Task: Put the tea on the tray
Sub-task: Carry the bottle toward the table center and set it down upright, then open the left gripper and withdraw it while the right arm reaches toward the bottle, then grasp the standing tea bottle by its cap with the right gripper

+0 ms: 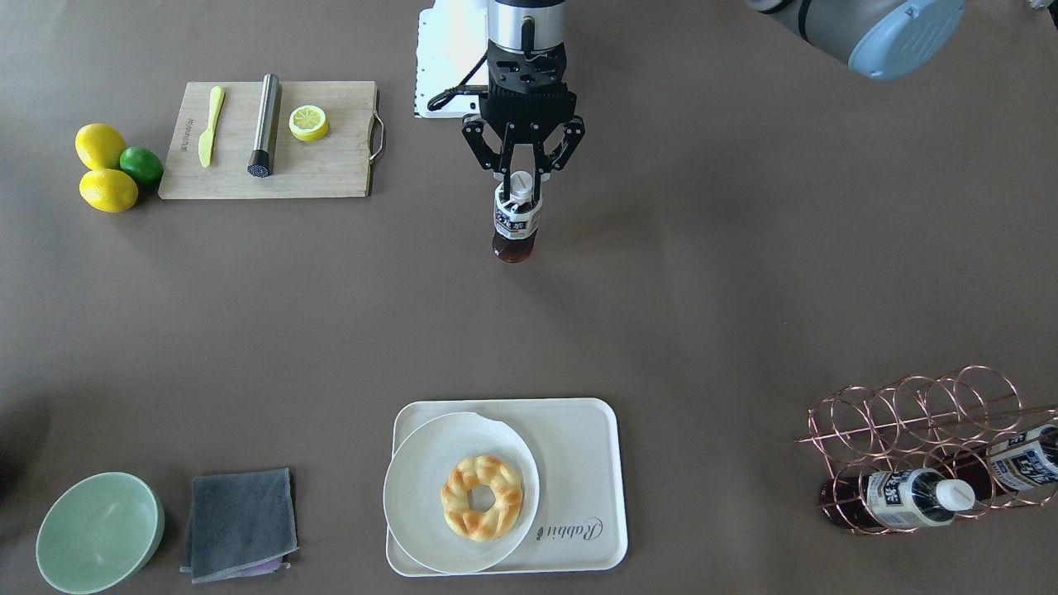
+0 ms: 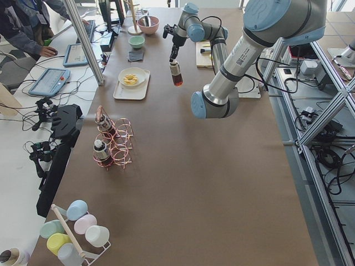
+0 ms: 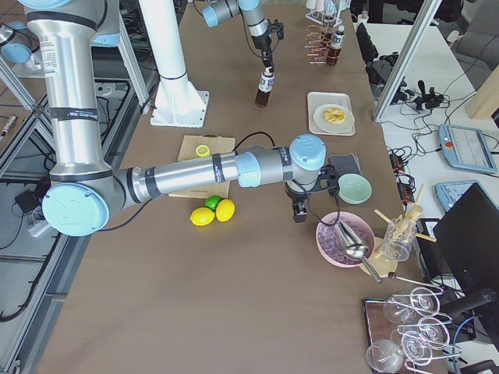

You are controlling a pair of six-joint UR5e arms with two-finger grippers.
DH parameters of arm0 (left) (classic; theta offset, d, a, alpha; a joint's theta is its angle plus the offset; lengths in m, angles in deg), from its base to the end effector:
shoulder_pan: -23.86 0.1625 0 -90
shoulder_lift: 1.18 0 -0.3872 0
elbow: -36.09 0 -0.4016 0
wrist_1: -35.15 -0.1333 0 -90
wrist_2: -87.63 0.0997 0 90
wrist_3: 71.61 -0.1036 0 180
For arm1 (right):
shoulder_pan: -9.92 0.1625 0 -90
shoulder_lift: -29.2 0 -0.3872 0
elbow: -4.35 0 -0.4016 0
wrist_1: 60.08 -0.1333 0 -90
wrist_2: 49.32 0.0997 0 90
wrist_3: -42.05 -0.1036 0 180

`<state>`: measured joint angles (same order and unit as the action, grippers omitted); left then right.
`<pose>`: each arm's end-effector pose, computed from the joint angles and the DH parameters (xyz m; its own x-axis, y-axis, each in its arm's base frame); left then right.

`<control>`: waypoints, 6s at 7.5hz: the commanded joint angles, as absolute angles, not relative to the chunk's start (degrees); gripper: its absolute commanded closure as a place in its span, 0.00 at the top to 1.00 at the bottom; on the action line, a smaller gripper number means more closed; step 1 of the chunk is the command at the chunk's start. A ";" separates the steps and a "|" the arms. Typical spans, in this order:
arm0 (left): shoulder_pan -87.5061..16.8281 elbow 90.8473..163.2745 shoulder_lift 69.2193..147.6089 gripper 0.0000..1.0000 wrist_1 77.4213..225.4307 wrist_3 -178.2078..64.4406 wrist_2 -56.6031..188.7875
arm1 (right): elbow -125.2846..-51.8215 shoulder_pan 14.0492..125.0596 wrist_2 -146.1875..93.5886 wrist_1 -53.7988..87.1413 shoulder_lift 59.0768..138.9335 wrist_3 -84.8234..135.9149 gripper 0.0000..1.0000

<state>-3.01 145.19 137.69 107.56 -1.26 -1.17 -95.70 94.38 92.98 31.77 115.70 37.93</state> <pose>0.4612 -0.3855 0.0342 0.6925 0.0260 -0.7209 0.2478 0.9300 0.2716 0.0005 -0.5270 0.4967 0.5984 -0.1481 0.7874 0.0517 0.9878 0.1466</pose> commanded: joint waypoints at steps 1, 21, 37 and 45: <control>-1.37 145.51 137.51 0.00 107.74 0.37 0.00 | -95.23 94.21 93.06 31.86 115.86 37.92 1.00; -25.77 154.31 115.22 0.89 118.97 -27.11 -25.90 | -114.56 61.92 76.05 31.77 97.86 -23.63 1.00; -37.67 146.75 105.87 0.89 128.66 -44.54 -35.25 | -105.51 29.61 41.74 46.63 71.47 -43.65 0.63; -37.67 145.78 105.78 0.89 128.75 -44.54 -35.24 | -97.46 35.21 42.08 46.89 63.42 -38.84 0.00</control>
<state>-37.67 145.82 105.82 128.71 -44.54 -35.21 -102.44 31.39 41.47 46.73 68.13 -42.31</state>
